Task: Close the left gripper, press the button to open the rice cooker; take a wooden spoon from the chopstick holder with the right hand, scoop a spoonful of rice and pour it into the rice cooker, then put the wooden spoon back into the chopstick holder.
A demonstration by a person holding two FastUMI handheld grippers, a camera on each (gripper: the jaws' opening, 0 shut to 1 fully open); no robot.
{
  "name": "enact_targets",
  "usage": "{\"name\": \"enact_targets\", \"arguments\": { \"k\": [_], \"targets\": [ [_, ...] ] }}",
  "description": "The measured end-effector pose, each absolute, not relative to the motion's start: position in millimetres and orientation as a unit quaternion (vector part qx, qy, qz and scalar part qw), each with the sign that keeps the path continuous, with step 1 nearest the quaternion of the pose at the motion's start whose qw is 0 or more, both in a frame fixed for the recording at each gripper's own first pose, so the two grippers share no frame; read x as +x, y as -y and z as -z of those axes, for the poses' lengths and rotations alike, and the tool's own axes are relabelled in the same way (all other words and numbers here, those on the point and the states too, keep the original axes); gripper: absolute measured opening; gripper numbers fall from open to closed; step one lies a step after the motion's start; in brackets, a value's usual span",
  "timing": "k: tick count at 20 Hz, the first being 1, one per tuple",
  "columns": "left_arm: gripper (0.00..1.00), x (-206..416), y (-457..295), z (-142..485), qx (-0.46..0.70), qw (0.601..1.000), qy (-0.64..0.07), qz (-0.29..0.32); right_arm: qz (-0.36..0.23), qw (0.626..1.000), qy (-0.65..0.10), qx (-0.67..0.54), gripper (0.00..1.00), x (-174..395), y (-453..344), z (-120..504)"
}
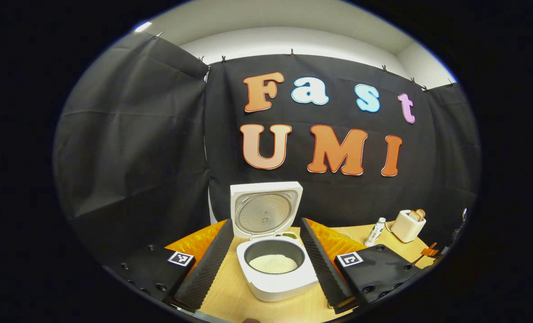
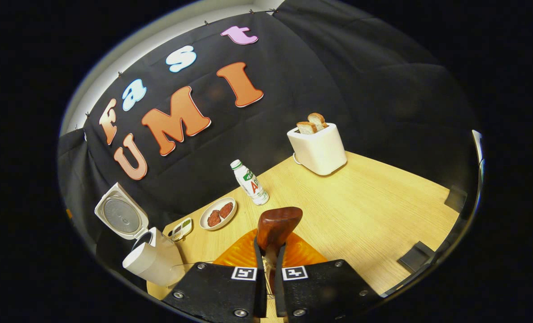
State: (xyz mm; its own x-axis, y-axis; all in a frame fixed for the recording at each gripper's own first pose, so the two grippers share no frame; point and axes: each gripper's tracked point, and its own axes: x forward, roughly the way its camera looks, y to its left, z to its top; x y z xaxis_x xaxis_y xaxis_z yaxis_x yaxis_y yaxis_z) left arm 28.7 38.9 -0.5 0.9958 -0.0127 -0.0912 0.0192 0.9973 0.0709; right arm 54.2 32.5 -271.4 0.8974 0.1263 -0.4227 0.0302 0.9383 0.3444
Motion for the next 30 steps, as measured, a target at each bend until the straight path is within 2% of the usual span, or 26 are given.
{"name": "enact_targets", "arguments": {
  "k": [8, 10, 12, 13, 20, 25, 30],
  "targets": [
    [1.0, 38.0, -43.9, 8.7, 0.03, 0.998, -0.058, 0.002, 0.007, 0.953, -0.258, 0.16, 0.24, 53.4, -20.3, 291.5],
    [1.0, 41.2, -44.2, 9.7, 0.025, 0.998, -0.059, 0.004, 0.02, 0.953, -0.266, 0.146, 0.43, 50.8, -13.5, 292.2],
    [1.0, 43.9, -45.1, 9.8, 0.02, 0.998, -0.059, 0.004, 0.038, 0.955, -0.266, 0.128, 0.84, 51.1, -0.8, 288.9],
    [1.0, 47.2, -46.4, 9.9, 0.019, 0.998, -0.059, 0.003, 0.046, 0.956, -0.264, 0.117, 0.95, 50.2, 5.2, 285.4],
    [1.0, 85.1, -47.8, -8.6, 0.025, 0.998, -0.057, -0.007, 0.048, 0.975, -0.217, 0.024, 0.95, 50.5, 18.4, 213.7],
    [1.0, 138.1, -34.6, -46.8, 0.029, 0.998, -0.051, 0.005, 0.03, 0.984, -0.175, -0.013, 0.95, 60.3, 3.3, 156.4],
    [1.0, 208.4, -22.2, -72.4, 0.009, 0.995, -0.091, 0.031, -0.003, 0.987, -0.159, -0.023, 0.95, 66.7, -29.8, 135.6]
  ]
}}
